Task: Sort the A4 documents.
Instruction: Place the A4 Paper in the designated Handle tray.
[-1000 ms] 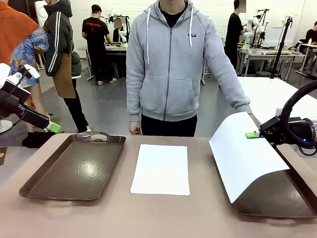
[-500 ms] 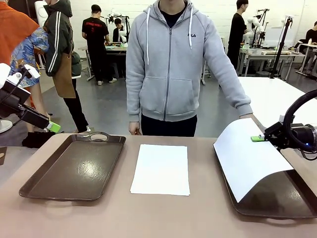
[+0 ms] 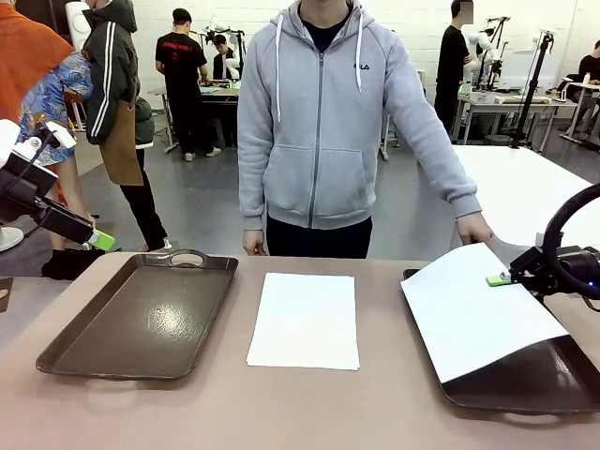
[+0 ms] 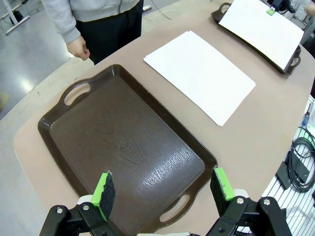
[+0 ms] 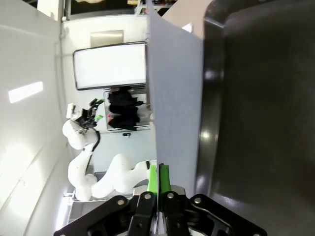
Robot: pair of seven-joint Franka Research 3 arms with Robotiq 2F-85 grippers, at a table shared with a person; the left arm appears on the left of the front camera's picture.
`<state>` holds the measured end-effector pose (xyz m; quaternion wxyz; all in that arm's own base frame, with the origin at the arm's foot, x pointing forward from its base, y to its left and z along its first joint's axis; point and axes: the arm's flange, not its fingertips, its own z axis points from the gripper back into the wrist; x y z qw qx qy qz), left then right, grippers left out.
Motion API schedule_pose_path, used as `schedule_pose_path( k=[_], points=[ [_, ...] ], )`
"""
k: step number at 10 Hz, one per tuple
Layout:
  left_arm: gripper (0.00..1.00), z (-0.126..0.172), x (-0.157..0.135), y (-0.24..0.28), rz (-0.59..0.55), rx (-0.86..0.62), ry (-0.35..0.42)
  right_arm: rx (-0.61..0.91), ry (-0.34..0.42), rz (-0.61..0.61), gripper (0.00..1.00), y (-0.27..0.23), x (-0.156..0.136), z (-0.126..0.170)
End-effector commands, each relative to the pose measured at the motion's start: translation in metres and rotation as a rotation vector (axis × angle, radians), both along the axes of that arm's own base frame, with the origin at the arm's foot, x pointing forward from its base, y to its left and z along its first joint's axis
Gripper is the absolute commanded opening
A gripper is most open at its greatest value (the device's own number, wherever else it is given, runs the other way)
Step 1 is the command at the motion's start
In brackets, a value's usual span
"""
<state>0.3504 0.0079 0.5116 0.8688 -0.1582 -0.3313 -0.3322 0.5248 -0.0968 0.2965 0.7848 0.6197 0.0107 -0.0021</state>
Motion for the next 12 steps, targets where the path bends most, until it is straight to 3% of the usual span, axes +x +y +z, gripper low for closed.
schedule_pose_path(
  k=[1, 5, 8, 12],
  points=[
    [1.00, -0.001, 0.000, 0.000, -0.004, -0.006, 0.002, -0.101, -0.059, -0.020, 0.01, -0.003, -0.001, -0.003],
    [1.00, -0.001, 0.000, 0.000, -0.004, -0.006, 0.002, -0.284, -0.077, -0.035, 0.01, 0.003, 0.001, -0.011],
    [1.00, -0.001, 0.000, 0.000, -0.004, -0.006, 0.002, -0.411, -0.084, -0.014, 0.01, 0.004, 0.004, -0.001],
    [1.00, -0.001, 0.000, 0.000, -0.004, -0.006, 0.002, -0.454, -0.084, -0.042, 0.01, -0.002, 0.004, 0.003]
  ],
)
